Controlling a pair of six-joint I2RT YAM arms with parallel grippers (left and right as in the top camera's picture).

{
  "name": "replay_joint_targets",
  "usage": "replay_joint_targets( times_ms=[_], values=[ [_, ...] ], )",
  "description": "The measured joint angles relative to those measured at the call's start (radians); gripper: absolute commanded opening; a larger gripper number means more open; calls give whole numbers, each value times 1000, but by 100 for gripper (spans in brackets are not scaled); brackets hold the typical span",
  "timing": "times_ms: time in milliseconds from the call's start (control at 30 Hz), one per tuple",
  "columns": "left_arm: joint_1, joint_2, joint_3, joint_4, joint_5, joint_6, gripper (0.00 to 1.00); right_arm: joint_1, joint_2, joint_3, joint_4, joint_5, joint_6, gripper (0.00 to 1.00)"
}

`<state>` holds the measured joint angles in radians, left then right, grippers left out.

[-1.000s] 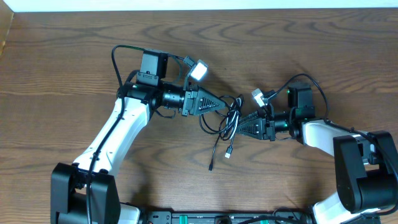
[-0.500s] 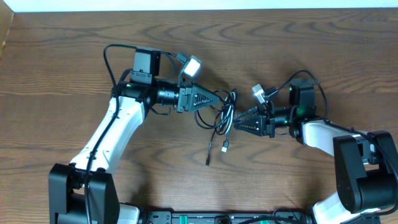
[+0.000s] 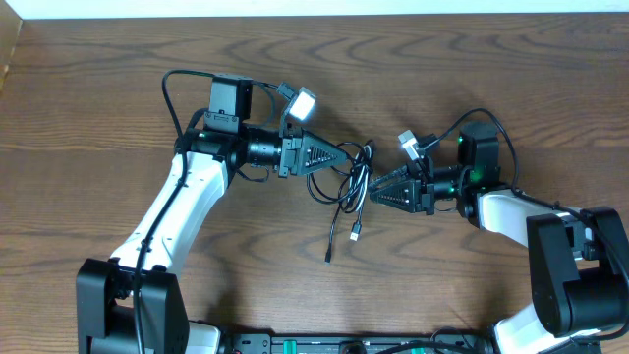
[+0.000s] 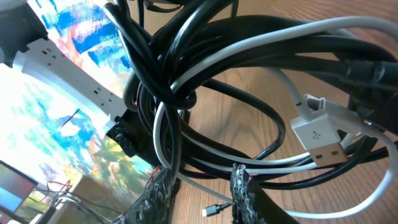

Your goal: Untangle cables

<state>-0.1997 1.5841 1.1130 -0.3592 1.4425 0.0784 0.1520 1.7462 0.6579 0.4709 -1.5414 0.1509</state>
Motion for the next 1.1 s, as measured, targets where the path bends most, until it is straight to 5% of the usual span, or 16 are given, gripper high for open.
replay_joint_targets(
  times_ms=[1100],
  values=[
    [0,0,0,-31,5,0,8,43,0,0,148,13,102,28]
  ],
)
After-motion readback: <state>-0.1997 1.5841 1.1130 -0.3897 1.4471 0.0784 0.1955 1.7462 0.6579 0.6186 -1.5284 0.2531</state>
